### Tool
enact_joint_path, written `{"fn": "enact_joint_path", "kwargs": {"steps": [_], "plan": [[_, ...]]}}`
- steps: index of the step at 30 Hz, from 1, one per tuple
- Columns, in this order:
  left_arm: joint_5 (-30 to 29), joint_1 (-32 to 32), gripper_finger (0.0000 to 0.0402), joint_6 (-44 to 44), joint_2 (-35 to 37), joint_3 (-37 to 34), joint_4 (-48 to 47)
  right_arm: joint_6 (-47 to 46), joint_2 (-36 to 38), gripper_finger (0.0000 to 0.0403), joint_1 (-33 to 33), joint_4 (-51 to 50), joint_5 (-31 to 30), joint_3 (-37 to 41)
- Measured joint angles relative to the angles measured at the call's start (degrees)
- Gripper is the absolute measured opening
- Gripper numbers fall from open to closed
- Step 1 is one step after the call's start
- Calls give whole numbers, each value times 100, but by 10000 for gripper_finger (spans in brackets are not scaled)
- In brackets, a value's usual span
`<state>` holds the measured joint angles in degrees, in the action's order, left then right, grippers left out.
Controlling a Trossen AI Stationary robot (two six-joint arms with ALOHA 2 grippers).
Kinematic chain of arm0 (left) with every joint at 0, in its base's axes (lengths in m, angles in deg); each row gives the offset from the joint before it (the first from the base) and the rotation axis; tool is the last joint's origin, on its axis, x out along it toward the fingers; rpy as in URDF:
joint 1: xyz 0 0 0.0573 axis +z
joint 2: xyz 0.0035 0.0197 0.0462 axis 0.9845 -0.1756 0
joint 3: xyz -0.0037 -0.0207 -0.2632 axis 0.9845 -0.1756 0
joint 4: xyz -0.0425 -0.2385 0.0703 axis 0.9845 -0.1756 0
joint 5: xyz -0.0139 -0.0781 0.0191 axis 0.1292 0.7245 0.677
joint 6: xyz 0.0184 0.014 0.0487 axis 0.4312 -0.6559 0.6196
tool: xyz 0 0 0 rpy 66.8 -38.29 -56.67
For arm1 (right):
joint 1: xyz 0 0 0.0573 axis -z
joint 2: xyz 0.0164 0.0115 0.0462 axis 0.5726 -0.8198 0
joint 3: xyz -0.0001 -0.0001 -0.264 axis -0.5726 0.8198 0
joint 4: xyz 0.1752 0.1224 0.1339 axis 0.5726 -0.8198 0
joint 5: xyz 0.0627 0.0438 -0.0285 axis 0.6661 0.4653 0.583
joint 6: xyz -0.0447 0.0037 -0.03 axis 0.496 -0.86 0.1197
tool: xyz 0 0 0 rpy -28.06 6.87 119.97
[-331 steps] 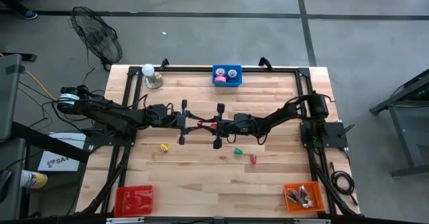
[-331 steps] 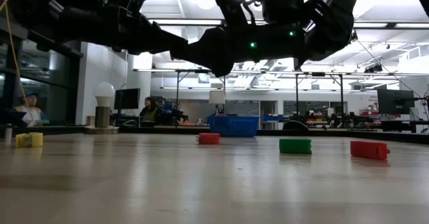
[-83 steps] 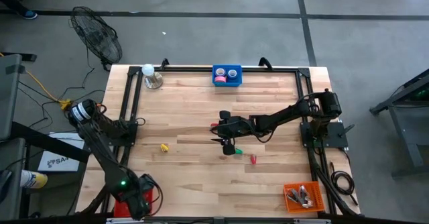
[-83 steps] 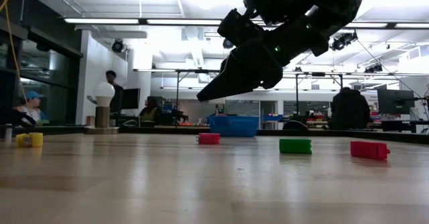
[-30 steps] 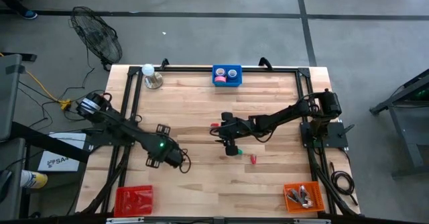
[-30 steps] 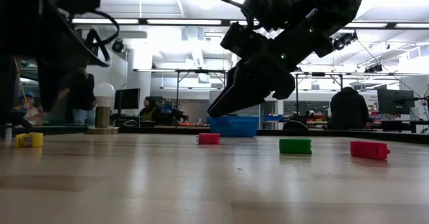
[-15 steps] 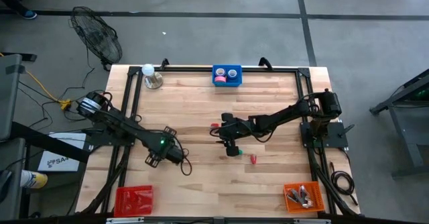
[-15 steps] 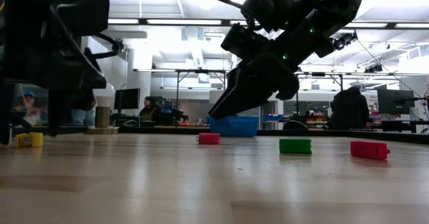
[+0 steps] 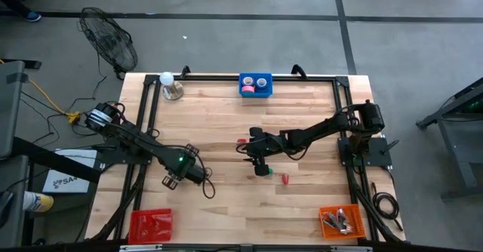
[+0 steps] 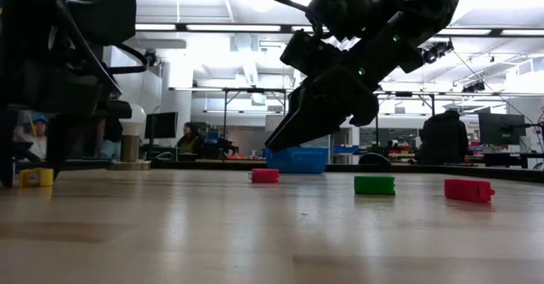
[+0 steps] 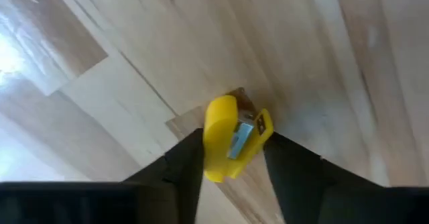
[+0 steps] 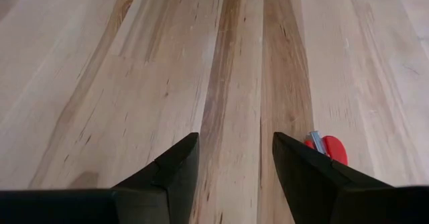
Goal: Pick and place Stapler, Stapler remover, tape
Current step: Put the yellow stapler into the red bin
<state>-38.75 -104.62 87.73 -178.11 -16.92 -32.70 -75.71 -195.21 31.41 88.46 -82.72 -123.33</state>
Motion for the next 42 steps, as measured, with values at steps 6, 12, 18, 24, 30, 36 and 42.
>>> {"fn": "enact_joint_path", "kwargs": {"steps": [6,12,18,24,30,36,42], "plan": [[179,-2,76,-56,-4,-4,45,-61,0,181,0,2,-2,0],[305,0,51,-657,-7,-2,116,-64,0,181,0,-15,-2,0],[689,4,55,-1952,-46,287,-6,-65,0,181,0,-17,38,0],[1404,-6,55,-2862,-42,1026,-528,-125,0,181,0,-56,50,0],[1887,-98,55,-3608,-31,1638,-1118,-149,0,181,0,-87,55,0],[2186,-496,55,-4459,-28,1927,-1736,-149,0,181,-1,-146,102,0],[2636,-1139,55,-5614,-26,1958,-1864,-149,0,181,-2,-149,147,0]]}}
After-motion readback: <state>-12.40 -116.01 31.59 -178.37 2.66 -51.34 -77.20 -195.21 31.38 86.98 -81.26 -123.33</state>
